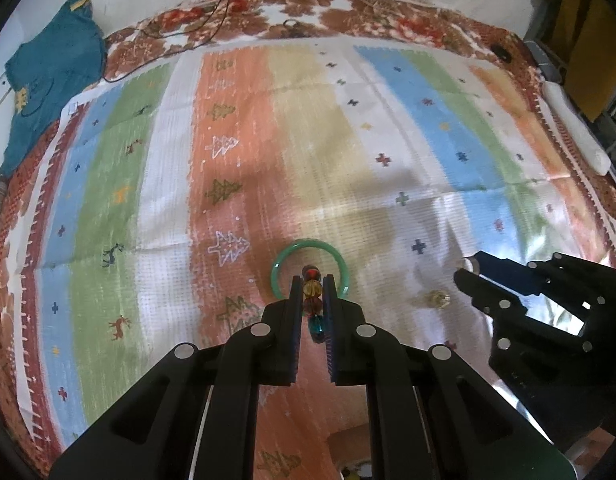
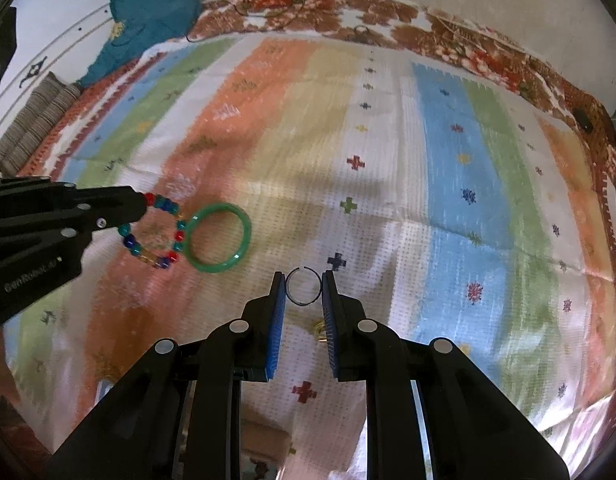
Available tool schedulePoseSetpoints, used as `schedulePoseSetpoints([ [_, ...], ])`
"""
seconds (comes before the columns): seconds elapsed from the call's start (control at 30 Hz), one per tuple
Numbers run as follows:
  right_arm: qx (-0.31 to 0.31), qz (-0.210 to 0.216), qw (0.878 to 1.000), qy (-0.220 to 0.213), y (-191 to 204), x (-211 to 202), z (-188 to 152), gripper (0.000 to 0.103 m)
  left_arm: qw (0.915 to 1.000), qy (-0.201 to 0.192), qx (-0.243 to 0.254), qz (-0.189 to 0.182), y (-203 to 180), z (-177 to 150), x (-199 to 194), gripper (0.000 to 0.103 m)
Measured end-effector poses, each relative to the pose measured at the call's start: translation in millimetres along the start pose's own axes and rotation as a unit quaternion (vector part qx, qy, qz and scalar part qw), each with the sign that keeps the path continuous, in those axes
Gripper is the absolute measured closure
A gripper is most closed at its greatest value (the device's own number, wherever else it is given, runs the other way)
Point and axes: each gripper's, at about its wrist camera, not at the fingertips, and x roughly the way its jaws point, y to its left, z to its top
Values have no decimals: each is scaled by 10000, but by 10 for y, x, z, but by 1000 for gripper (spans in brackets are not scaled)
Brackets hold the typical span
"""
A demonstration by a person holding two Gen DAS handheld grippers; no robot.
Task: Organize jewelry
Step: 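Lift the bead bracelet and silver ring and carry both over the metal tray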
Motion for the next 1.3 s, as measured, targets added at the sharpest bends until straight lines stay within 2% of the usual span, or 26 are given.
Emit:
schedulePoseSetpoints([
  [0.17,-180,-209,9989,-381,60,-190,-19,84,9998,-105,9,-139,-58,-14,-148,94],
  [0.4,-121,-58,9987,-491,47,-376,-50,84,9992,-284,10,-264,-98,-69,-352,94],
  [0.9,-181,236,9980,-557,112,-683,-255,84,9952,-695,190,-662,-279,-369,-860,94],
  [1.3,-187,657,9962,-532,169,-913,-461,84,9910,-981,293,-863,-351,-613,-1207,94],
])
